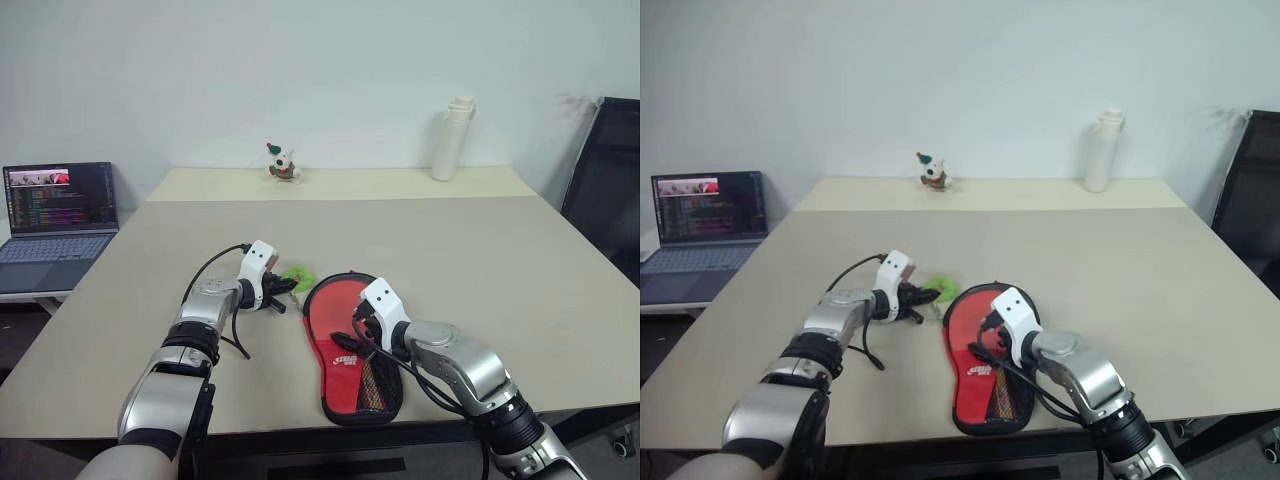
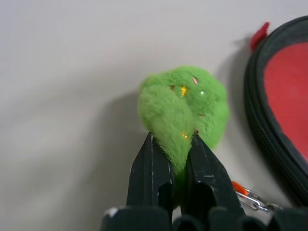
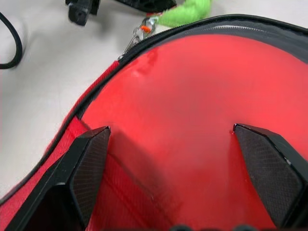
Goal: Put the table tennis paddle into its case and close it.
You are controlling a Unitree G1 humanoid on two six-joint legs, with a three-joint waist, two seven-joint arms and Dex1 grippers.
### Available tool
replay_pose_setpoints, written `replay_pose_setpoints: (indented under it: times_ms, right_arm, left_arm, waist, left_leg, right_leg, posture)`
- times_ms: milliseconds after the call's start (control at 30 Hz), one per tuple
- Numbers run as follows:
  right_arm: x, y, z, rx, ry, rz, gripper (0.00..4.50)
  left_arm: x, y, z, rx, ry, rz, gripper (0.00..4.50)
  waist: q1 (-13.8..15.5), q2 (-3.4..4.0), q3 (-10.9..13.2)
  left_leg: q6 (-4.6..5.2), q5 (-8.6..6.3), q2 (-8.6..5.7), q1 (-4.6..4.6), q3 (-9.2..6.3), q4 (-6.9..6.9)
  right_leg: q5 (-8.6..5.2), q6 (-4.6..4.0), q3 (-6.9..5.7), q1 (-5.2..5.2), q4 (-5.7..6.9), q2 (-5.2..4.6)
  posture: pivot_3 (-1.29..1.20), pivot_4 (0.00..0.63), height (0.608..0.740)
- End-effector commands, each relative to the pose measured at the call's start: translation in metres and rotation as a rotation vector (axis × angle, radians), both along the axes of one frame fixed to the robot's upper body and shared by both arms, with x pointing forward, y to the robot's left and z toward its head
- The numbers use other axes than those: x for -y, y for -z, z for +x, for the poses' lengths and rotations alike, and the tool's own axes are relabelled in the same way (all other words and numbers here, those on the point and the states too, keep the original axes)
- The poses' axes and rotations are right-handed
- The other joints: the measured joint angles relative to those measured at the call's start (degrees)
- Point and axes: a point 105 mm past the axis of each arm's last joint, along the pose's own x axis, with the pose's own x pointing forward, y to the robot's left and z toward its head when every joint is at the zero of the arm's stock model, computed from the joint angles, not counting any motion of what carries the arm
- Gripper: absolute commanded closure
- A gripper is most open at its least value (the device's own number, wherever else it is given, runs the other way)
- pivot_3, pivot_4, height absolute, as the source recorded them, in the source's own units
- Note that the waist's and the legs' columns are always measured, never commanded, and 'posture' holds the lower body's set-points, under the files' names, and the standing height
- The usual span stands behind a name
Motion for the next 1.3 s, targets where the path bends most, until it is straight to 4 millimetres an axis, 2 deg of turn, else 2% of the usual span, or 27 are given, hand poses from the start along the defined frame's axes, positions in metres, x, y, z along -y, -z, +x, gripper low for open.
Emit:
replay_pose_setpoints:
  times_ms: [33, 133, 333, 467, 600, 800, 967, 1167, 1300]
  right_arm:
    - [0.002, 0.012, -0.004, -0.053, 0.01, -0.013, 0.0]
    - [0.0, 0.014, -0.007, -0.069, 0.011, -0.005, 0.0]
    - [-0.001, 0.025, -0.015, -0.107, 0.009, -0.004, 0.0]
    - [-0.002, 0.03, -0.025, -0.129, -0.001, -0.009, 0.0]
    - [0.002, 0.036, -0.033, -0.148, -0.011, -0.026, 0.0]
    - [0.005, 0.039, -0.037, -0.16, -0.003, -0.033, 0.0]
    - [0.002, 0.042, -0.044, -0.18, -0.007, -0.023, 0.0]
    - [0.001, 0.044, -0.048, -0.188, -0.007, -0.022, 0.0]
    - [0.0, 0.044, -0.047, -0.188, -0.006, -0.02, 0.0]
  left_arm:
    - [0.012, -0.02, 0.017, 0.094, -0.027, 0.117, 4.47]
    - [0.021, -0.024, 0.023, 0.126, -0.034, 0.169, 4.47]
    - [0.048, -0.047, 0.036, 0.246, -0.064, 0.244, 4.47]
    - [0.075, -0.06, 0.039, 0.349, -0.012, 0.345, 4.47]
    - [0.116, -0.074, 0.036, 0.499, 0.1, 0.48, 4.47]
    - [0.164, -0.077, 0.022, 0.716, 0.337, 0.717, 4.47]
    - [0.205, -0.066, 0.0, 0.9, 0.584, 0.895, 4.47]
    - [0.245, -0.056, -0.027, 1.052, 0.782, 0.923, 4.47]
    - [0.264, -0.055, -0.043, 1.089, 0.849, 0.863, 4.47]
  waist:
    - [0.11, -0.05, -0.03]
    - [0.08, -0.05, -0.03]
    - [0.08, -0.06, -0.03]
    - [0.11, -0.06, -0.04]
    - [0.11, -0.07, -0.04]
    - [0.14, -0.07, -0.04]
    - [0.28, -0.07, -0.04]
    - [0.34, -0.07, -0.04]
    - [0.33, -0.07, -0.04]
  left_leg:
    - [0.0, 0.0, 0.0, -0.01, 0.0, 0.02]
    - [0.0, 0.0, -0.02, -0.01, 0.01, 0.02]
    - [0.0, 0.0, -0.02, -0.12, 0.02, -0.01]
    - [-0.01, -0.01, -0.04, -0.13, 0.02, -0.01]
    - [-0.01, -0.01, -0.05, -0.14, 0.05, -0.02]
    - [-0.01, -0.01, -0.06, -0.15, 0.08, -0.04]
    - [-0.02, -0.01, -0.07, -0.21, 0.1, -0.06]
    - [-0.01, -0.02, -0.06, -0.33, 0.11, -0.12]
    - [-0.01, -0.04, -0.06, -0.33, 0.14, -0.13]
  right_leg:
    - [0.0, 0.0, -0.02, 0.02, -0.01, 0.0]
    - [0.0, 0.01, -0.01, 0.04, -0.04, -0.01]
    - [0.0, 0.02, -0.07, 0.01, -0.11, -0.01]
    - [0.0, 0.02, -0.08, 0.01, -0.14, -0.02]
    - [0.0, 0.03, -0.07, 0.0, -0.16, -0.02]
    - [-0.01, 0.04, -0.08, 0.01, -0.19, -0.02]
    - [-0.01, 0.05, -0.1, 0.01, -0.28, -0.03]
    - [0.04, 0.13, -0.13, 0.03, -0.61, -0.04]
    - [0.05, 0.15, -0.12, 0.04, -0.68, -0.05]
  posture:
    - [0.0, 0.15, 0.74]
    - [0.0, 0.15, 0.74]
    - [0.0, 0.15, 0.74]
    - [0.0, 0.15, 0.74]
    - [0.0, 0.15, 0.74]
    - [0.0, 0.15, 0.74]
    - [0.0, 0.15, 0.74]
    - [0.0, 0.15, 0.74]
    - [0.0, 0.15, 0.74]
